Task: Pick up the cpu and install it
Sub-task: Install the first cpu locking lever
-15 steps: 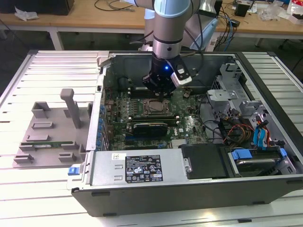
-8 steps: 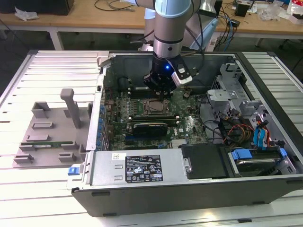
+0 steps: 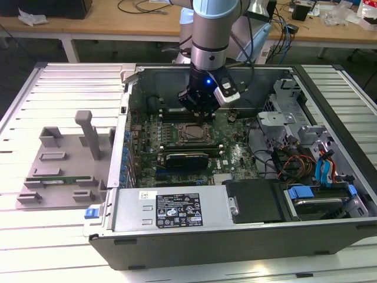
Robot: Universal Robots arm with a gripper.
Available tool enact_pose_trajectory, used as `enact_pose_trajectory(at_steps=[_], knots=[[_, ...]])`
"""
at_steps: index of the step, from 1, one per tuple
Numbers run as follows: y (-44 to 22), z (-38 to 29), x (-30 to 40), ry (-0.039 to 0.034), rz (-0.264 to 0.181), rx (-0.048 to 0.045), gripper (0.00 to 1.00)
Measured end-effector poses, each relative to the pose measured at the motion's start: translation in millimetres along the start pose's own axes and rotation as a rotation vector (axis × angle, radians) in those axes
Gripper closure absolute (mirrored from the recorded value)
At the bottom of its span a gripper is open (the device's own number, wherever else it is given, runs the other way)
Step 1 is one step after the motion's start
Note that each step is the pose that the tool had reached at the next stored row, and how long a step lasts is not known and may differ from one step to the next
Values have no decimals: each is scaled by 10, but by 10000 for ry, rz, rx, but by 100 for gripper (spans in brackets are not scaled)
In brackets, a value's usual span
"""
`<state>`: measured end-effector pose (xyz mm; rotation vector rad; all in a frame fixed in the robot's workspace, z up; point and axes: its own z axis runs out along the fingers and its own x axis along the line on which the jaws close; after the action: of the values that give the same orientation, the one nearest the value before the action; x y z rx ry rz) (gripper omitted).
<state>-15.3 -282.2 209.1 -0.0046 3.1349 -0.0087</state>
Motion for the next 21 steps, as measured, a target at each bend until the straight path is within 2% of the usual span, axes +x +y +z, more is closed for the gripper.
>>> enact_pose_trajectory(at_steps=[3,8,17,21], knots=[[-69,1,11,-8,1,75,89],[-140,-2,17,-9,1,94,89],[-157,-66,18,-15,1,99,89],[-157,-117,18,-15,0,106,89]])
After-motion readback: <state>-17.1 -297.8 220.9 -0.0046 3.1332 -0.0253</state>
